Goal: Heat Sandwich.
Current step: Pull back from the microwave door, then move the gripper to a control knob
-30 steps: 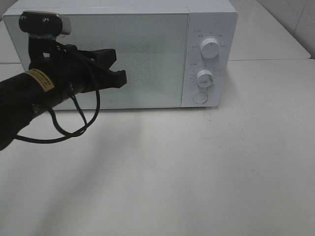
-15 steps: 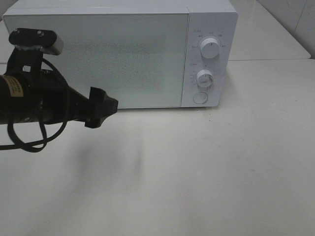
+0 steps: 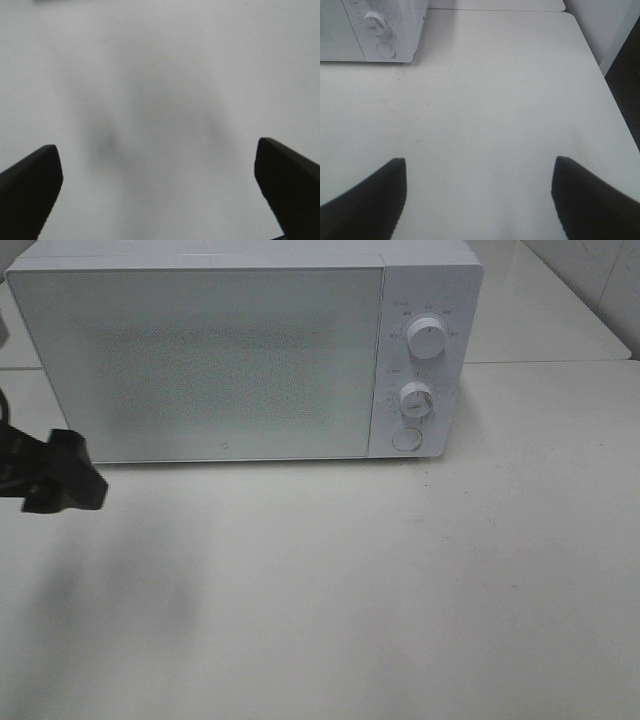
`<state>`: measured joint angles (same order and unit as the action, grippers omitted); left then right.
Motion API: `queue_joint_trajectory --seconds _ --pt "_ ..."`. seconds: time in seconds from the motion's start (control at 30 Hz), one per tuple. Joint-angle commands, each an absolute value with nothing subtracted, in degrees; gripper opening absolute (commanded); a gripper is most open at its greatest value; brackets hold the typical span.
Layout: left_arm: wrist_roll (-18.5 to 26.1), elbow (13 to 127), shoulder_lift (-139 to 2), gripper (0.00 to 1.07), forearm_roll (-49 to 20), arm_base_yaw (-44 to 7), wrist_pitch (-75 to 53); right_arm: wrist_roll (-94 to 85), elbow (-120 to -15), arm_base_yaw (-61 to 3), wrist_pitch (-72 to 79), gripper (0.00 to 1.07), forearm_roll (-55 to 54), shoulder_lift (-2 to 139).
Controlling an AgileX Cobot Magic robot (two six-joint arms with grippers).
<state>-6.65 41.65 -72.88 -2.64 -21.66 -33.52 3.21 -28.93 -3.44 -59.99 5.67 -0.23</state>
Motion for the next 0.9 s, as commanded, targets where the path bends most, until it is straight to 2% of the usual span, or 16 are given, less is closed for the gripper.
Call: queue_joint_trajectory --seconds 0.03,0.1,0.17,0.23,0.27,0.37,0.43,0.5,0.9 --pt "-6.42 44.12 -70.07 1.02 -1.15 -17.19 -42.06 3.44 -28.88 -3.15 -59.42 0.76 5.5 -1.78" --pt "-6.42 44.58 -69.5 1.02 -0.57 -16.04 -43.66 3.44 -28.88 -3.15 -59.42 0.76 5.5 -1.78" --pt "-6.42 45.61 -67.44 1.02 0.57 -11.63 -48.82 3.44 -28.88 -3.15 -59.42 0.76 5.5 -1.78" --pt "-6.25 45.72 -66.69 1.02 0.74 -10.14 -50.65 3.44 -28.88 -3.15 -59.42 0.76 5.5 -1.78" --pt "-4.87 45.72 -65.55 1.02 0.86 -7.62 -54.03 3.44 -28.88 -3.15 -59.42 0.76 5.5 -1.78" --pt "-3.04 45.72 -64.52 1.02 0.8 -5.04 -57.07 3.44 -28.88 -3.15 -59.42 0.76 5.5 -1.78" --pt "-0.34 45.72 -62.8 1.02 0.8 -0.86 -60.91 3.44 -28.88 -3.15 -59.42 0.76 5.5 -1.78" --pt "0.92 45.49 -60.96 1.02 0.57 1.2 -62.8 3.44 -28.88 -3.15 -59.42 0.76 5.5 -1.78" --pt "1.15 36.15 -41.6 1.02 3.61 2.52 -65.32 3.44 -28.88 -3.15 -59.42 0.76 5.5 -1.78"
